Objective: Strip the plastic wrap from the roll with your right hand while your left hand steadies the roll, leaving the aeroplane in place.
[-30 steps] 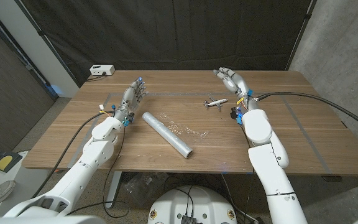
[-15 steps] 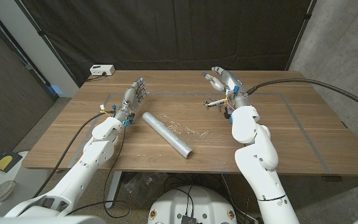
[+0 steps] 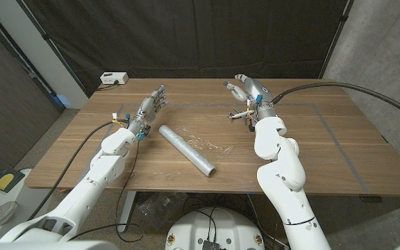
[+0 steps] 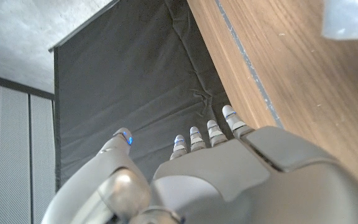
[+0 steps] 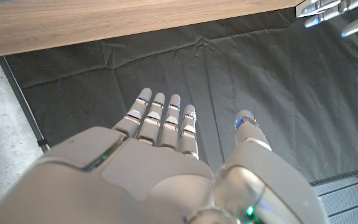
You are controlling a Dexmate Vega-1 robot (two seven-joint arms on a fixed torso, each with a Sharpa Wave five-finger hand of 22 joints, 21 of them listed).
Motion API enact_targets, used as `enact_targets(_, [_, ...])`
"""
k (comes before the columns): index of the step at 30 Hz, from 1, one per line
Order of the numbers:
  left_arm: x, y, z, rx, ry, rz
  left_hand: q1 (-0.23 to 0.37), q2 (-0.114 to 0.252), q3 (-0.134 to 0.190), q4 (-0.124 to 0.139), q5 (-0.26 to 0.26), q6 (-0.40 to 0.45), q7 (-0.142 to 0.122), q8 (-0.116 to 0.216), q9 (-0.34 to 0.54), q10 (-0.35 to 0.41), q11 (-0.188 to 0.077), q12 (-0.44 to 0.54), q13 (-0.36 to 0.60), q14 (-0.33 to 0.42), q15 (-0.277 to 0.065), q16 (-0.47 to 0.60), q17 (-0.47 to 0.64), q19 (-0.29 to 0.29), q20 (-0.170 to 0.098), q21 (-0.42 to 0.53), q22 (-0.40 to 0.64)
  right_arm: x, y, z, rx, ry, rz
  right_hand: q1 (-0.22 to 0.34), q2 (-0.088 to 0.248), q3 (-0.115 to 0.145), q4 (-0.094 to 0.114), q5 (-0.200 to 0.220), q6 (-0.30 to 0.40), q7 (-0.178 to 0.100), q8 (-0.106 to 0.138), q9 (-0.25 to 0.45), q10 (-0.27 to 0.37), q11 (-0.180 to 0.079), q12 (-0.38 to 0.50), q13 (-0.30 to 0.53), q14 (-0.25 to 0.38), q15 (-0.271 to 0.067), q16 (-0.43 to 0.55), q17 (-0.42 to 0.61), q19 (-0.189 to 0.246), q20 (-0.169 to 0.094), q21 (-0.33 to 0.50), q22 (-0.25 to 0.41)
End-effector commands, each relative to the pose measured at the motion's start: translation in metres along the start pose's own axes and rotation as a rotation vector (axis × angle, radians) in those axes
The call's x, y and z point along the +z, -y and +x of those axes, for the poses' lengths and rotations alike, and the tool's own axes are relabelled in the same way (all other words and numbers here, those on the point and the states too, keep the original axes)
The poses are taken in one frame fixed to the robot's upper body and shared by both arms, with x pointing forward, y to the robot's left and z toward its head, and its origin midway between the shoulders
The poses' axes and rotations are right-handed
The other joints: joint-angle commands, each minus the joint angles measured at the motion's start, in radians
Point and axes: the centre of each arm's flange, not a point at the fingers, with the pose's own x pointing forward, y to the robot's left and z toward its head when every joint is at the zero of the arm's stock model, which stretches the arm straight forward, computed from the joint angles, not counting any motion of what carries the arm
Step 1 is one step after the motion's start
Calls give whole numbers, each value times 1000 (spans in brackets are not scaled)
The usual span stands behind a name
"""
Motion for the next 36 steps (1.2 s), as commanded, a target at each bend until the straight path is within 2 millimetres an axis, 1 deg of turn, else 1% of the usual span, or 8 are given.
enact_targets(1, [37, 11, -1, -130, 49, 270, 28, -10, 2, -21, -7, 13, -5, 6, 2, 7, -5, 5, 4, 0, -5, 0, 4, -8, 1, -7, -1, -10, -8, 2, 0, -23, 19, 16, -1, 8, 2, 4, 6, -1, 0, 4, 8, -7, 2, 1, 4, -3, 2, 1, 6, 2, -5, 5])
enact_targets(6, [53, 17, -1, -177, 66, 353, 86, -40, 4, -68, -14, 54, 1, 17, 4, 28, -19, 7, 5, 29, -14, 7, 5, -8, 3, -13, -1, -14, -11, -1, -8, -23, 31, 16, -2, 9, 3, 4, 7, -1, -1, 4, 9, -4, 2, 1, 4, -4, 1, 2, 6, 2, -6, 5])
enact_targets(14, [72, 22, -4, -226, 93, 483, 179, -65, 14, -131, -18, 112, 14, 29, 6, 97, -26, 23, 8, 109, -47, 24, 8, 32, 3, -5, 0, -17, -16, -6, -18, -29, 49, 16, -2, 10, 4, 4, 7, -1, -2, 4, 8, -8, 0, 1, 4, -3, -1, 2, 6, 3, -7, 5])
enact_targets(15, [74, 23, -4, -238, 92, 492, 209, -67, 19, -148, -18, 124, 18, 30, 7, 108, -16, 23, 8, 112, -50, 20, 9, 41, -37, -4, 0, -17, -17, -7, -19, -28, 51, 16, -2, 10, 5, 4, 8, -1, -2, 4, 8, -7, 0, 1, 4, -2, -1, 2, 6, 3, -7, 5])
enact_targets(19, [79, 27, -5, -293, 86, 523, 245, -65, 26, -165, -19, 134, 31, 27, 7, 110, -5, 18, 9, 93, -43, 8, 9, 41, -74, -7, 0, -16, -20, -11, -25, -29, 57, 16, -2, 10, 5, 4, 7, -2, -3, 4, 9, -7, 0, 1, 5, -2, -2, 2, 6, 3, -8, 5])
enact_targets(28, [97, 36, -10, -396, 81, 628, 300, -65, 33, -187, -18, 123, 48, 13, 8, 81, 3, 1, 10, 42, -26, -10, 9, 24, -70, -18, 0, -16, -25, -22, -41, -34, 76, 15, -3, 11, 7, 3, 8, -1, -5, 4, 10, -6, -1, 1, 6, -3, -2, 3, 6, 2, -8, 5])
enact_targets(30, [101, 39, -11, -408, 83, 649, 313, -64, 35, -191, -17, 130, 51, 14, 8, 88, -3, 4, 10, 41, -25, -9, 8, 26, -66, -18, 0, -16, -26, -23, -43, -33, 79, 15, -3, 11, 8, 3, 9, -1, -5, 4, 10, -7, -1, 1, 7, -4, -2, 3, 6, 2, -9, 5])
enact_targets(36, [113, 47, -17, -446, 90, 728, 402, -64, 47, -208, -10, 188, 40, 25, 9, 132, -62, 14, 10, 63, -40, 2, 7, 55, -46, -14, 0, -17, -29, -27, -55, -25, 85, 13, -2, 11, 9, 3, 10, -2, -5, 4, 10, -7, -2, 1, 7, -3, -3, 3, 6, 3, -9, 5])
